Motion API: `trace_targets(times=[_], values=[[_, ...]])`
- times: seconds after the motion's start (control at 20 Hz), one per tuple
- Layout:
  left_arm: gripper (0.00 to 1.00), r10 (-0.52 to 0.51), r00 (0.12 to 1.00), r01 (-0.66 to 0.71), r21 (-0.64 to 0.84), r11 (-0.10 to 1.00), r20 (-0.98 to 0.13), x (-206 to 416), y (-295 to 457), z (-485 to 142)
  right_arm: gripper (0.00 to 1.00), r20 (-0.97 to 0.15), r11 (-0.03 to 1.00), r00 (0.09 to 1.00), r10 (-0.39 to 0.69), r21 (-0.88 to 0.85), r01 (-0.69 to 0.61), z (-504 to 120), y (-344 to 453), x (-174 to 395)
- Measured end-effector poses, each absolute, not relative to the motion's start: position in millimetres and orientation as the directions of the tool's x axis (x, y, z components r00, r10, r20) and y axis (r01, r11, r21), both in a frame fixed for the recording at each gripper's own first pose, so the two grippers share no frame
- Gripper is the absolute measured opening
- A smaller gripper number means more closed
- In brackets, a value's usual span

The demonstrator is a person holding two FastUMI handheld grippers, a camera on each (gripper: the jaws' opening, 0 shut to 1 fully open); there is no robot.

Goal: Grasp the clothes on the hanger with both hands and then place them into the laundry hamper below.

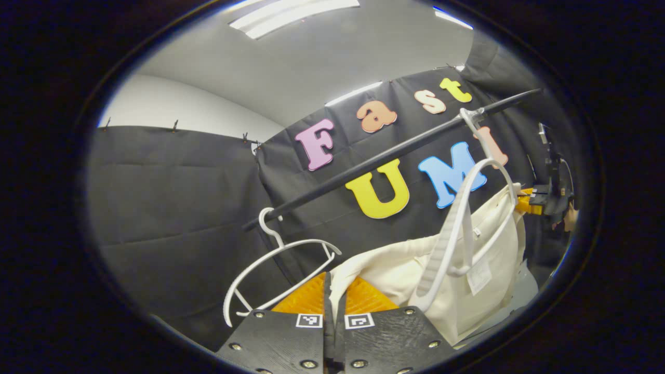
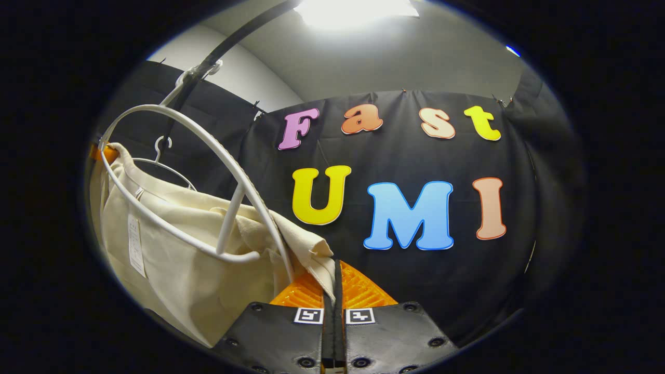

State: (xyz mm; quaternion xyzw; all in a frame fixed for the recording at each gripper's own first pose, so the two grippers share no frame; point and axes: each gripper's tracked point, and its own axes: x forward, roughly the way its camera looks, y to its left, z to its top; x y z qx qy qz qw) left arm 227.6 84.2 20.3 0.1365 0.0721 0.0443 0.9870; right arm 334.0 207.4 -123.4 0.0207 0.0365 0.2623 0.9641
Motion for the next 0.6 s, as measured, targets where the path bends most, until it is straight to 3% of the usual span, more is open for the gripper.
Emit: trace_targets(times=[0.25, 0.6], values=[[0.00, 0.074, 0.984, -0.039, 0.204, 0.978, -0.165, 213, 66, -21, 0.02, -0.175, 0.848, 0.833, 0.526, 0.189, -0.496, -174, 205, 319], [0.02, 0.097, 0.969, -0.067, 0.135, 0.989, -0.229, 158, 66, -68, 0.01, -0.262, 0.828, 0.786, 0.560, 0.202, -0.523, -210, 212, 263]])
